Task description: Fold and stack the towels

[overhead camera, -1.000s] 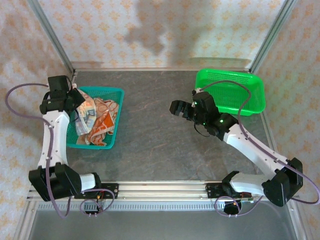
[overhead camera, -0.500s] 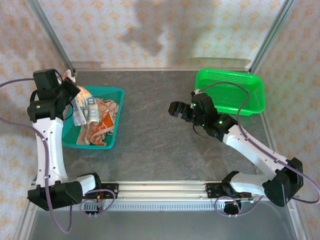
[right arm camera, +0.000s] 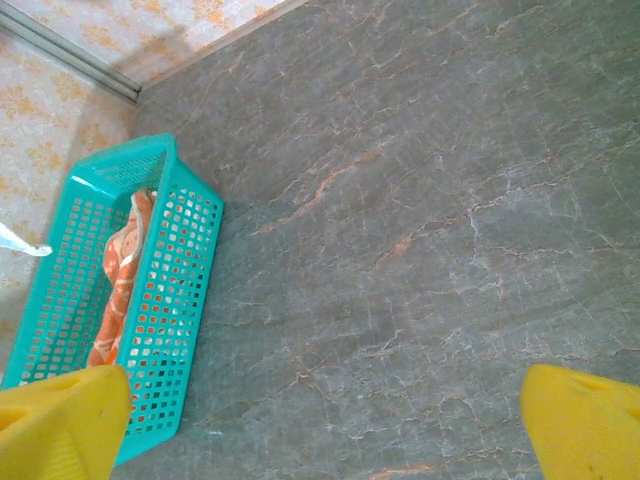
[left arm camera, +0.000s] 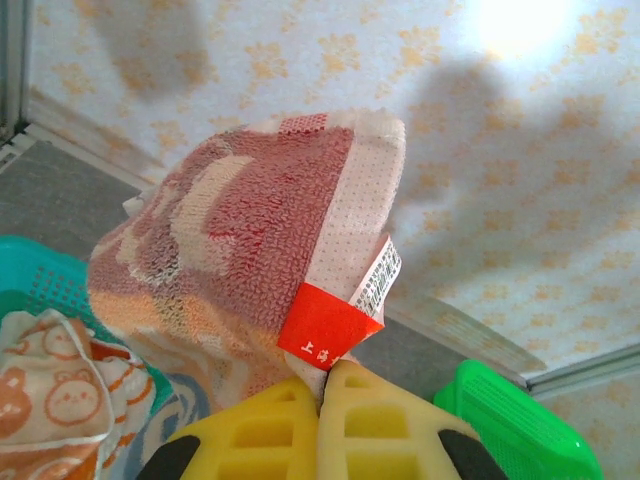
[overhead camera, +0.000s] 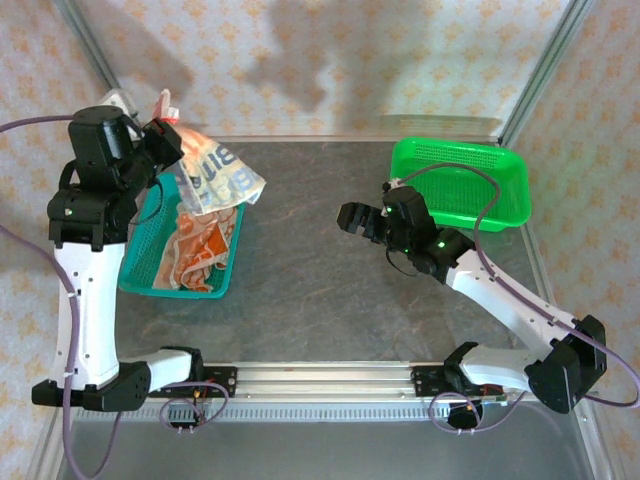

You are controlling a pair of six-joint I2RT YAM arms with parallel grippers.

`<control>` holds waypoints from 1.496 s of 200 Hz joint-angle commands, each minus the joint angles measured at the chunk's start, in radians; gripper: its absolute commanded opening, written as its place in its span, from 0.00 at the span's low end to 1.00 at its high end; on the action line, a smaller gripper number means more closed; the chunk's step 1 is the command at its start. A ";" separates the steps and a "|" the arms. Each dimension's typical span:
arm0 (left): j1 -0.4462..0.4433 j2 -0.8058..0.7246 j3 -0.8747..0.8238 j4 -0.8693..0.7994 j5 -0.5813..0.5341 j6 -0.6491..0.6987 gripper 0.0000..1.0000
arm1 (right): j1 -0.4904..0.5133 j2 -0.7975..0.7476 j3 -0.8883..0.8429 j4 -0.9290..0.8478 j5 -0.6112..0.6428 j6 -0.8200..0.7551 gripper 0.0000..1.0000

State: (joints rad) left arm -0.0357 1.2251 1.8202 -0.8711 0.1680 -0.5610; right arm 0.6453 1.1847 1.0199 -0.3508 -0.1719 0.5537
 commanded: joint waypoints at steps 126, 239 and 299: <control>-0.707 0.214 -0.387 0.271 -0.475 -0.508 0.05 | -0.064 -0.199 -0.030 -0.202 0.266 -0.021 0.99; -0.575 0.131 -0.727 0.297 -0.341 -0.315 0.70 | 0.029 0.119 -0.075 -0.073 -0.018 -0.011 0.53; -0.555 0.292 -0.724 0.287 -0.242 -0.202 0.49 | 0.038 0.405 -0.056 0.005 -0.050 -0.016 0.22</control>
State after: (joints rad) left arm -0.5972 1.4467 1.1084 -0.5846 -0.1276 -0.8371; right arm 0.6800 1.5085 0.9562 -0.3962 -0.2062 0.5339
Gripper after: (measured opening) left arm 0.553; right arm 0.266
